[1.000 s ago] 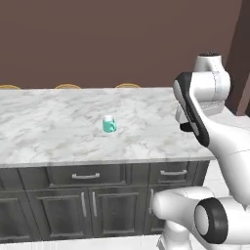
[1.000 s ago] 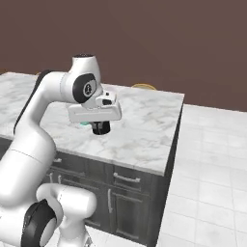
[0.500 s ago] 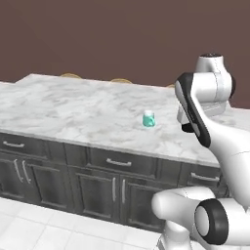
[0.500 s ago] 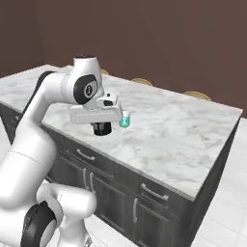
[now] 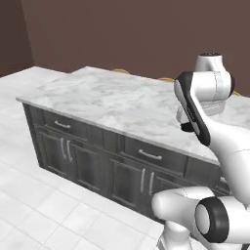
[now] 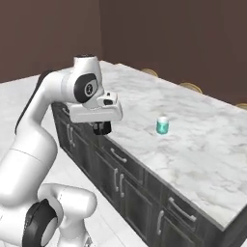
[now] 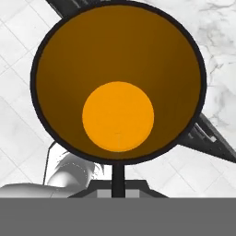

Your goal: Pick the mug and mug and place them in the sink. Then turn on the water.

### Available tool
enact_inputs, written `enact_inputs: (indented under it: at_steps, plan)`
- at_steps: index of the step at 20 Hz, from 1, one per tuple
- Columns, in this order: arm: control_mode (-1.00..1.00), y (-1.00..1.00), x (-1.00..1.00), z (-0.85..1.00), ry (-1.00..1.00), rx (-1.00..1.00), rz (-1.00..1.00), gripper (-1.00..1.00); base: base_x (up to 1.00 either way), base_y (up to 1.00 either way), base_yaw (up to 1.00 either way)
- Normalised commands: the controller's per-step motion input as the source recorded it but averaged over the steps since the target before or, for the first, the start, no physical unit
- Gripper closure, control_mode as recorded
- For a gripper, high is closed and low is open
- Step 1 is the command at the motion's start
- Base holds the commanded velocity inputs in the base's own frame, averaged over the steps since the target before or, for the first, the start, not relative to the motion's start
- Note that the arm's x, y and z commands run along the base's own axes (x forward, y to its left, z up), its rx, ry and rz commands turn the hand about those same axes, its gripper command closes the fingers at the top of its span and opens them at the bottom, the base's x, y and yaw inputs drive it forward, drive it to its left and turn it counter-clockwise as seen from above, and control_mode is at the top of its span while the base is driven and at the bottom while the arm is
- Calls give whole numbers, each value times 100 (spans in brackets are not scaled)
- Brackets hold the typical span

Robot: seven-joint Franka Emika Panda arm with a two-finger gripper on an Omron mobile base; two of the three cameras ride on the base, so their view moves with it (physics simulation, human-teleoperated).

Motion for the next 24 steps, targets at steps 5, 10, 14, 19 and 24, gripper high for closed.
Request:
enact_inputs:
  at_steps: [5,10,14,19,24]
  plan:
    - [100,0,0,0,0,0,0,100,-26,23,46]
    - [100,0,0,0,0,0,0,100,-18,28,48]
    - [100,0,0,0,0,0,0,100,-13,24,54]
    - [100,0,0,0,0,0,0,100,-7,16,57]
    - [100,0,0,0,0,0,0,100,0,1,57]
